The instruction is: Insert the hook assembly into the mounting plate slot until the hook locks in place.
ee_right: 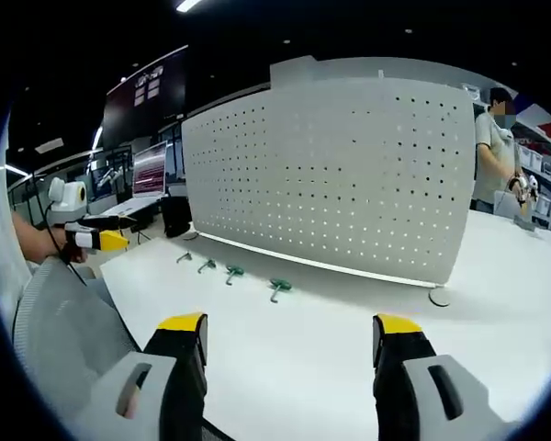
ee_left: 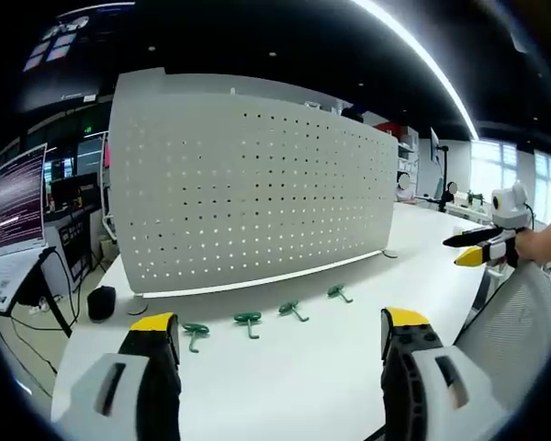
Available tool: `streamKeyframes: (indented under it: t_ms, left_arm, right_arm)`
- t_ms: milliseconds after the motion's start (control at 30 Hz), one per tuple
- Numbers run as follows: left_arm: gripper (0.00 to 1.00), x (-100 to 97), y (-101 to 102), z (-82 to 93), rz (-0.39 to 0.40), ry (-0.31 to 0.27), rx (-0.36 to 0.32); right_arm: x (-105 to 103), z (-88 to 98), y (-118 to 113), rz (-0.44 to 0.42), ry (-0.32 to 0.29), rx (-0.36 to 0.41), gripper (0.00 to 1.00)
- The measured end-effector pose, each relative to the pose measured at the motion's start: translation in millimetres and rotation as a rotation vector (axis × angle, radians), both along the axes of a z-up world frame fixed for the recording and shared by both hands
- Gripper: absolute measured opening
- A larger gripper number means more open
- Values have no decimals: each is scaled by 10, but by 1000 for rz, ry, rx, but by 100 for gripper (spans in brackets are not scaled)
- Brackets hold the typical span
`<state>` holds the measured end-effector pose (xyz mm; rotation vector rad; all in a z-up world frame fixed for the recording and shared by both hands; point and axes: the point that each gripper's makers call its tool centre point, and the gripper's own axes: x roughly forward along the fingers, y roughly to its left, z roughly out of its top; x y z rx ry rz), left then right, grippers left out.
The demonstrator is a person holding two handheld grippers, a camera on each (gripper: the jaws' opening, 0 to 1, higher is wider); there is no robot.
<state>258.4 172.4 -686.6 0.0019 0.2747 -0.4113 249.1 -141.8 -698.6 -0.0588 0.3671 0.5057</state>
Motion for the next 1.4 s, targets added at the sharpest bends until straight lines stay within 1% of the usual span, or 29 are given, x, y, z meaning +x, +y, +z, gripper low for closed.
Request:
streamKeyframes:
  t_ms: [767, 900, 1000, 1067, 1267, 1333, 1400]
  left_arm:
    - [92, -5, -8, -12, -3, 4, 8]
    - [92, -5, -7, -17, -4, 5, 6]
    - [92, -8, -12, -21, -8, 4, 11]
    - [92, -9, -9, -18, -8, 1, 13]
    - [92, -8, -3, -2, -4, -2, 5]
    - [91, -8, 0, -1, -4, -2, 5]
    - [91, -6, 1, -5, -3, 1, 4]
  right_arm:
    - [-6, -39, 3, 7, 17, -12, 69]
    - [-7, -42, 0, 3, 19, -7, 69]
    - [-17, -44, 16, 11, 25, -1, 65]
    - [-21, -26, 38, 18, 22, 15, 65]
    - [-27, -19, 51, 27, 19, 8, 65]
    - [-38, -27, 72, 36, 28, 16, 64]
    - [-31, -16, 56, 29, 21, 14, 64]
